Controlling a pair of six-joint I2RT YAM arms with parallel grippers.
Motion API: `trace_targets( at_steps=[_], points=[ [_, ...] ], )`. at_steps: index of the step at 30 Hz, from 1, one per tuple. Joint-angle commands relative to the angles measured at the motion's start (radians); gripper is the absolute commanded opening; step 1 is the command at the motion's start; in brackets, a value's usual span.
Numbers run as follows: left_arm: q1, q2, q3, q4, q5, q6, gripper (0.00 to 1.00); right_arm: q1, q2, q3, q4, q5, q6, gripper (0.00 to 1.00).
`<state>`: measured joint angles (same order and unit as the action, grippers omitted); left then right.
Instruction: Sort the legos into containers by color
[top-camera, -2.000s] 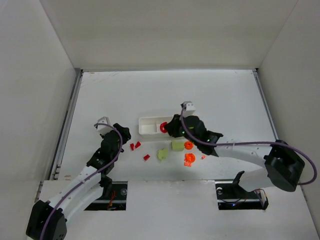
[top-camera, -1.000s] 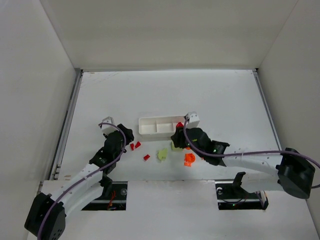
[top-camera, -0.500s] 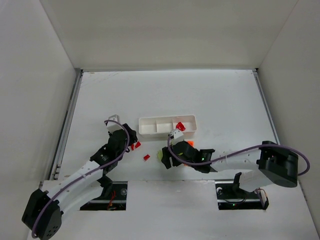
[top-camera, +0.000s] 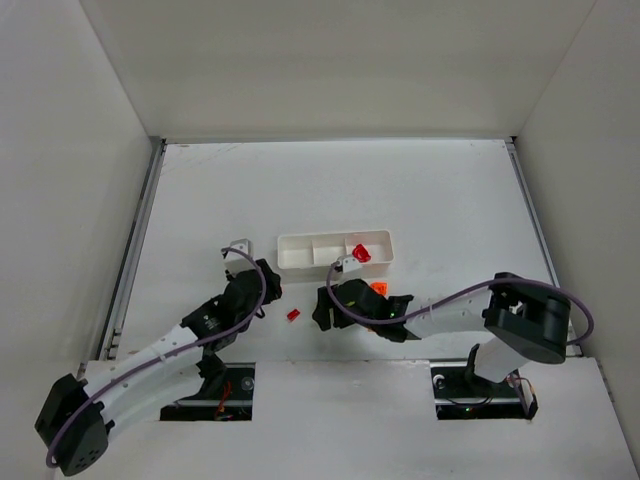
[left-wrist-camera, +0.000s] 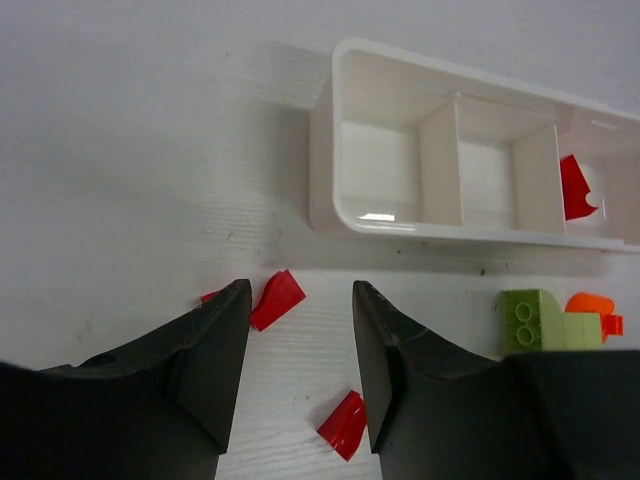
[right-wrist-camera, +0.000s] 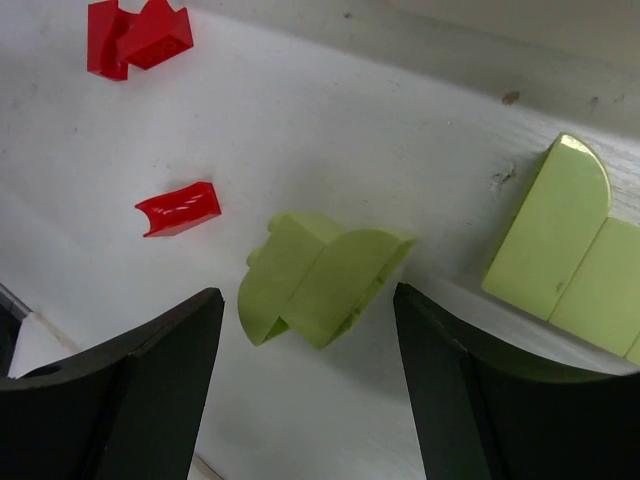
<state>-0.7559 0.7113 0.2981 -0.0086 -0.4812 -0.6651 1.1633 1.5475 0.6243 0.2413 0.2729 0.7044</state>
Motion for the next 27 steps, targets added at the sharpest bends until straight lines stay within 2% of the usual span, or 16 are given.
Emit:
trace_targets(
  at_steps=[1,3,6,10,15,20,27],
  points=[
    [-0.044,0.007,0.038,-0.022,-0.016,-0.028,0.43,-0.007,0.014,0.035,0.053,0.025,0.026,0.74],
    [-0.072,0.007,0.058,-0.051,0.003,-0.054,0.44,-0.007,0.017,0.037,0.056,0.031,0.015,0.71],
    [-0.107,0.007,0.075,-0.065,0.041,-0.085,0.46,-0.006,0.026,0.041,0.053,0.037,-0.013,0.55],
    [-0.125,0.002,0.09,-0.074,0.145,-0.14,0.49,-0.007,-0.007,0.028,0.062,0.038,-0.026,0.46],
    [-0.098,-0.004,0.085,-0.053,0.236,-0.215,0.54,-0.007,-0.096,0.005,0.07,0.025,-0.055,0.46],
    [-0.07,-0.007,0.061,0.054,0.372,-0.286,0.56,-0.023,-0.194,-0.023,0.098,-0.021,-0.069,0.46],
    [-0.046,-0.003,-0.005,0.241,0.504,-0.379,0.58,-0.038,-0.233,-0.028,0.165,-0.116,-0.068,0.46]
  ],
)
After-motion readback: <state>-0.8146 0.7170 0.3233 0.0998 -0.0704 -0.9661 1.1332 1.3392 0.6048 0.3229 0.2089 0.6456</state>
